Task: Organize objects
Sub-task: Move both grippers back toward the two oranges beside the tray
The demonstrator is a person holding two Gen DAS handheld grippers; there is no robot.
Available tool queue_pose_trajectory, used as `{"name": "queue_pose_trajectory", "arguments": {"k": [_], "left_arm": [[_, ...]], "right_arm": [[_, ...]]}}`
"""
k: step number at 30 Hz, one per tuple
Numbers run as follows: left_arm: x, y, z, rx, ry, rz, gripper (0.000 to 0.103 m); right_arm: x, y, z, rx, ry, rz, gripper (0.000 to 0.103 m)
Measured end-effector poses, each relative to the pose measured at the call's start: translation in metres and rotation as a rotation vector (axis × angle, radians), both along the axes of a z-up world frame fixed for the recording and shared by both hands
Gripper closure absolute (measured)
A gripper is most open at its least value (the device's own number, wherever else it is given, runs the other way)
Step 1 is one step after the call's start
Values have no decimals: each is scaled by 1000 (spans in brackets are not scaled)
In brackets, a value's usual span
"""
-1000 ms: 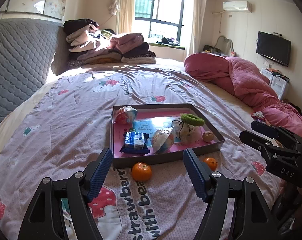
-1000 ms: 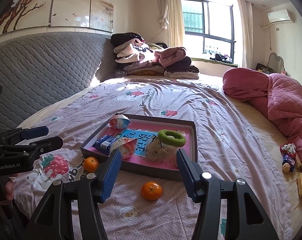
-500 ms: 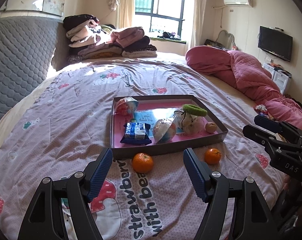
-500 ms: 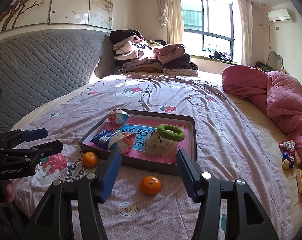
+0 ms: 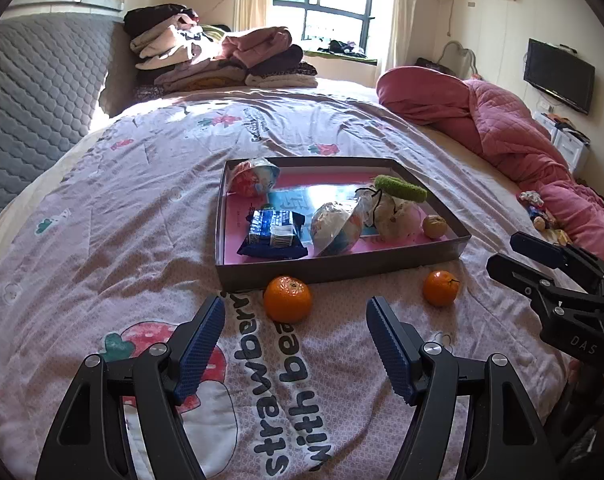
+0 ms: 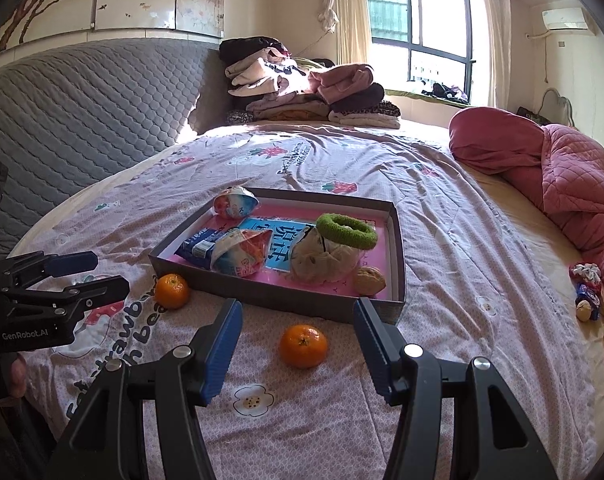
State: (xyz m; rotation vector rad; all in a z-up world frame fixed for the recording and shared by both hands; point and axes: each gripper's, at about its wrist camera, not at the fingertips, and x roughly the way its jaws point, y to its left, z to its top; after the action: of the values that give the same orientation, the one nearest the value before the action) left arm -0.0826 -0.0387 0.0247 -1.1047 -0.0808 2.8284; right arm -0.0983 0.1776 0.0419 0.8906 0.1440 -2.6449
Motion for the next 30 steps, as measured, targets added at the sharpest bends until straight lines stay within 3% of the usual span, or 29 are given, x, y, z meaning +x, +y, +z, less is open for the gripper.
{"name": "queue_pose_trajectory", "arguments": {"k": [30], "left_arm": [[-20, 0, -40, -2, -128, 1, 28]], "right_arm": [[-20, -4, -46, 28, -112, -2, 46]]}}
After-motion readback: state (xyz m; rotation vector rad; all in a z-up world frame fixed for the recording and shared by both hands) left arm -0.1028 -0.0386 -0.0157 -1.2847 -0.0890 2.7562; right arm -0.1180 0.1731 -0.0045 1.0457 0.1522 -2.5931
